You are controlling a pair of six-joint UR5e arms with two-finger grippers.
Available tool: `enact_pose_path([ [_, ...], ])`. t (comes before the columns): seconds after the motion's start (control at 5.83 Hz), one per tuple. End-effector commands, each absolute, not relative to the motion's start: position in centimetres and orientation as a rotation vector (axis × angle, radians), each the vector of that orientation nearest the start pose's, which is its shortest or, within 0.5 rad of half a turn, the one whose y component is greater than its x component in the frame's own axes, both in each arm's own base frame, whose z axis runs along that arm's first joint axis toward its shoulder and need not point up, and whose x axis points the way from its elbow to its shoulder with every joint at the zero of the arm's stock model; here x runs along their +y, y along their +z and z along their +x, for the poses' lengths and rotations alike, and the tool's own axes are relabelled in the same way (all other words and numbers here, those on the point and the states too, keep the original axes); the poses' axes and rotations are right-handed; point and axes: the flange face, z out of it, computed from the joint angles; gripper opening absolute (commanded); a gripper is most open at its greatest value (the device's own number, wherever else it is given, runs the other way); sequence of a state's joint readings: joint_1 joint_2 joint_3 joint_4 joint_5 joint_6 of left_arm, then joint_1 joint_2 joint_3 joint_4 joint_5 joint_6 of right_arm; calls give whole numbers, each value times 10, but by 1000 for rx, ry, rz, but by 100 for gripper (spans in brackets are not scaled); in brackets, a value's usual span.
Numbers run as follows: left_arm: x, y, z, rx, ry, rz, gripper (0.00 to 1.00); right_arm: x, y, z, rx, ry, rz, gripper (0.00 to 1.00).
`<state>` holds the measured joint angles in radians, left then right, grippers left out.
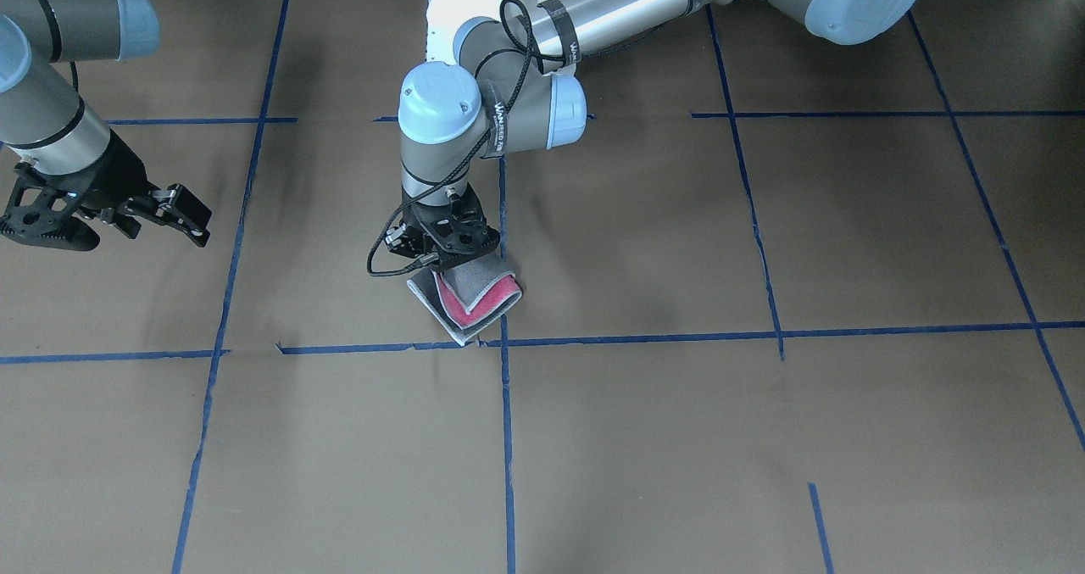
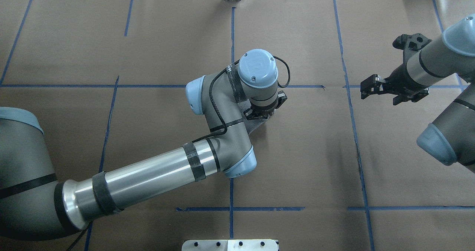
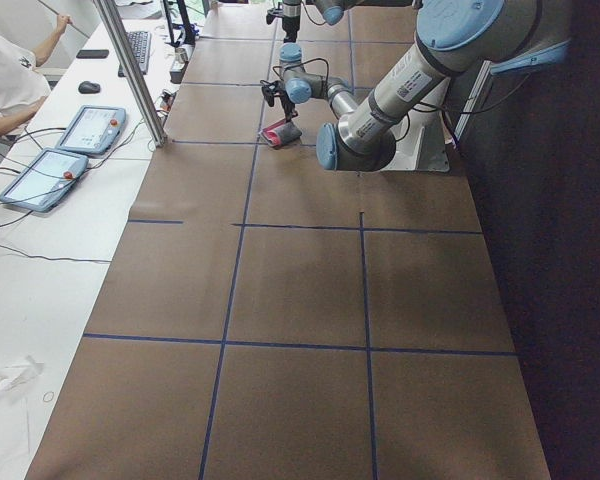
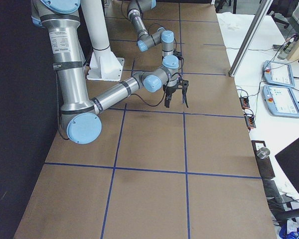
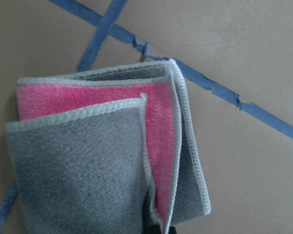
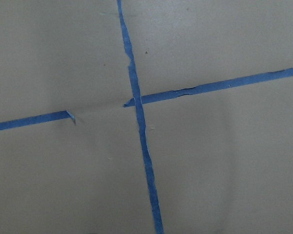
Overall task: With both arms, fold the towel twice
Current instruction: 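Lift the strip end with the left gripper and fold it over the other end, then release the towel with the left gripper and raise it away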
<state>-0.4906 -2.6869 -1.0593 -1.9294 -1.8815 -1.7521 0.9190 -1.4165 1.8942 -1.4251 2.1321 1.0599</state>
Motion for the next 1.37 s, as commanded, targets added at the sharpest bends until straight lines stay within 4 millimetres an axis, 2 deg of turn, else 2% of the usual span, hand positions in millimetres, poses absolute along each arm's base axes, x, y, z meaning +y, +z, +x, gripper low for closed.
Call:
enact_pose_path([
  [0.0, -499, 89, 681, 1059, -491, -128, 100, -481, 414, -265, -812, 212, -11, 100],
  [0.17, -516, 78, 659, 1080, -505, -130, 100, -481, 414, -264, -819, 199, -14, 100],
  [0.34, -541, 77, 626, 1095, -486, -213, 100, -486, 415, -254, -820, 178, 4, 100],
  [0.51, -570, 97, 567, 1103, -487, -279, 100, -495, 417, -233, -829, 146, 25, 100],
  [0.69, -575, 149, 493, 1116, -435, -264, 100, -509, 425, -195, -791, 79, 25, 100],
  [0.86, -569, 199, 426, 1073, -365, -209, 100, -522, 435, -150, -748, -11, 43, 100],
  [1.03, -561, 243, 358, 1005, -262, -122, 100, -528, 450, -94, -725, -66, 63, 100],
  [1.2, -552, 278, 289, 938, -191, -62, 100, -519, 476, -46, -750, -95, 68, 100],
])
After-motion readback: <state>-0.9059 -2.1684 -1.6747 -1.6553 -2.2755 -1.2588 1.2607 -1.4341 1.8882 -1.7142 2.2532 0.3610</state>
